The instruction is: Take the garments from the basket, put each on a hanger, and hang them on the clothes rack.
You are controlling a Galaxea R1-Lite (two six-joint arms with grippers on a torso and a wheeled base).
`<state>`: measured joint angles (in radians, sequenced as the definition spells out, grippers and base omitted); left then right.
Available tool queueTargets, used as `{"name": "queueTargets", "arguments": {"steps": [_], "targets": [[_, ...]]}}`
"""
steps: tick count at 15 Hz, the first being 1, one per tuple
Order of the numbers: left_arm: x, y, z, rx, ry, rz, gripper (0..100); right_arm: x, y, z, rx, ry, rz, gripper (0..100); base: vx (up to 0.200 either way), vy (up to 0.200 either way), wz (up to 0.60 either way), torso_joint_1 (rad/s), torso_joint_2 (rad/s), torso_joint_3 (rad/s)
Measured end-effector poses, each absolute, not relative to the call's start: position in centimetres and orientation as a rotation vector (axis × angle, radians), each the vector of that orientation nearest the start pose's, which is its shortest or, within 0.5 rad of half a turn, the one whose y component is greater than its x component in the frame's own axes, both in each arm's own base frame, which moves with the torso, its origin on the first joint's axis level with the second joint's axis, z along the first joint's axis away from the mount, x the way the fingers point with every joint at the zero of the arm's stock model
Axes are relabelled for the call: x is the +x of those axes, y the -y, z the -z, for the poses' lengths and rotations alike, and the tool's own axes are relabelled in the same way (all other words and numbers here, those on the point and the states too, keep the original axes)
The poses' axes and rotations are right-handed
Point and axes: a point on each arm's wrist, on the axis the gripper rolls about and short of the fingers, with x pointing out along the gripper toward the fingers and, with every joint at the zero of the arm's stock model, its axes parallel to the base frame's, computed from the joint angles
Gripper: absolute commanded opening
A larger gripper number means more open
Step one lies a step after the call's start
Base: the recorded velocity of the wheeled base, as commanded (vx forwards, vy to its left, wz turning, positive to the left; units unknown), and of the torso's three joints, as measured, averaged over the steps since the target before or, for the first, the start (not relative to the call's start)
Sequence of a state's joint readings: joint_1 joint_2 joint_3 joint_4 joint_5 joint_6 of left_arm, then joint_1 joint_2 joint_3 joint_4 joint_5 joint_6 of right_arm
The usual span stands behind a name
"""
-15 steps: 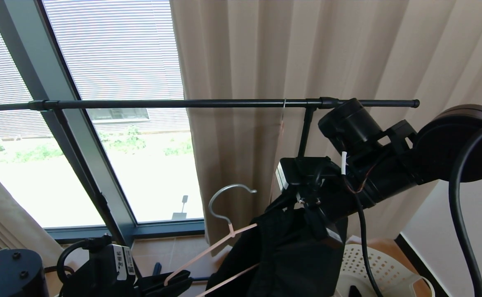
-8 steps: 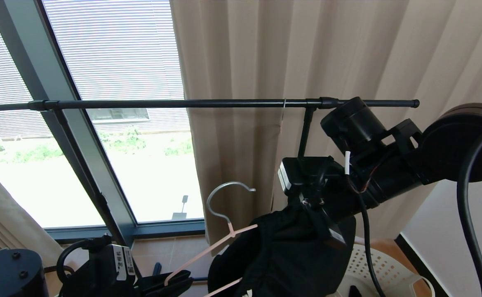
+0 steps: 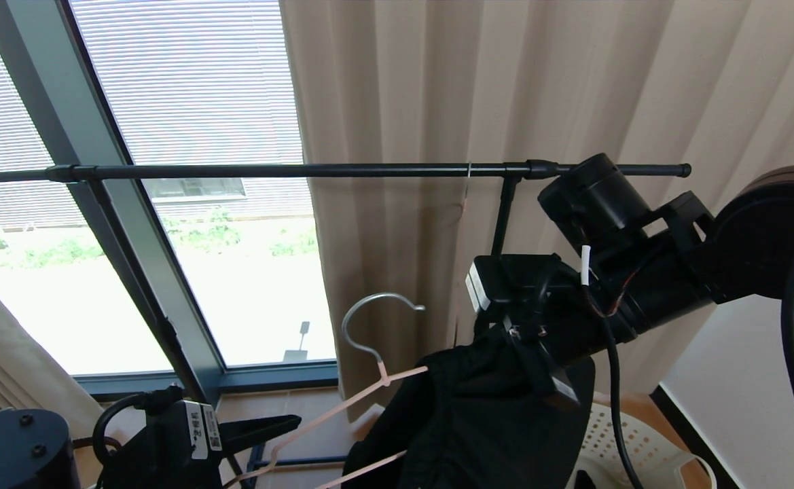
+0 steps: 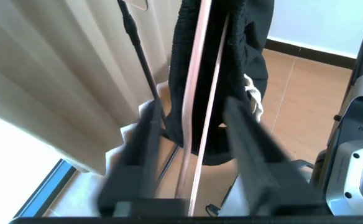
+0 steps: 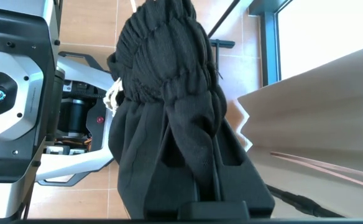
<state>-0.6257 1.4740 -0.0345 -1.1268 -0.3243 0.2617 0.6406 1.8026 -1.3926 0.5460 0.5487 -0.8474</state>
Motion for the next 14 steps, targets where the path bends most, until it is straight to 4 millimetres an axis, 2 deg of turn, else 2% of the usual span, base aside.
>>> {"name": "queueTargets", "arguments": {"steps": [6, 11, 14], "targets": [[13.1, 10.2, -10.6, 0.278, -0.188, 0.968, 100, 23.8, -19.1, -21.5, -0.719, -0.488, -1.434, 0, 0.0, 0.0, 0.0, 0.0, 0.0, 0.0], [13.8, 9.1, -11.6, 0.215, -0.145, 0.923, 100, 24.6, -18.4, -21.9, -0.734, -0.5, -1.329, 0, 0.0, 0.0, 0.0, 0.0, 0.0, 0.0], [14.6, 7.8, -12.4, 0.172, -0.119, 0.838, 100, 25.3, -17.9, -22.6, -0.716, -0.516, -1.252, 0, 0.0, 0.0, 0.0, 0.0, 0.0, 0.0]]}}
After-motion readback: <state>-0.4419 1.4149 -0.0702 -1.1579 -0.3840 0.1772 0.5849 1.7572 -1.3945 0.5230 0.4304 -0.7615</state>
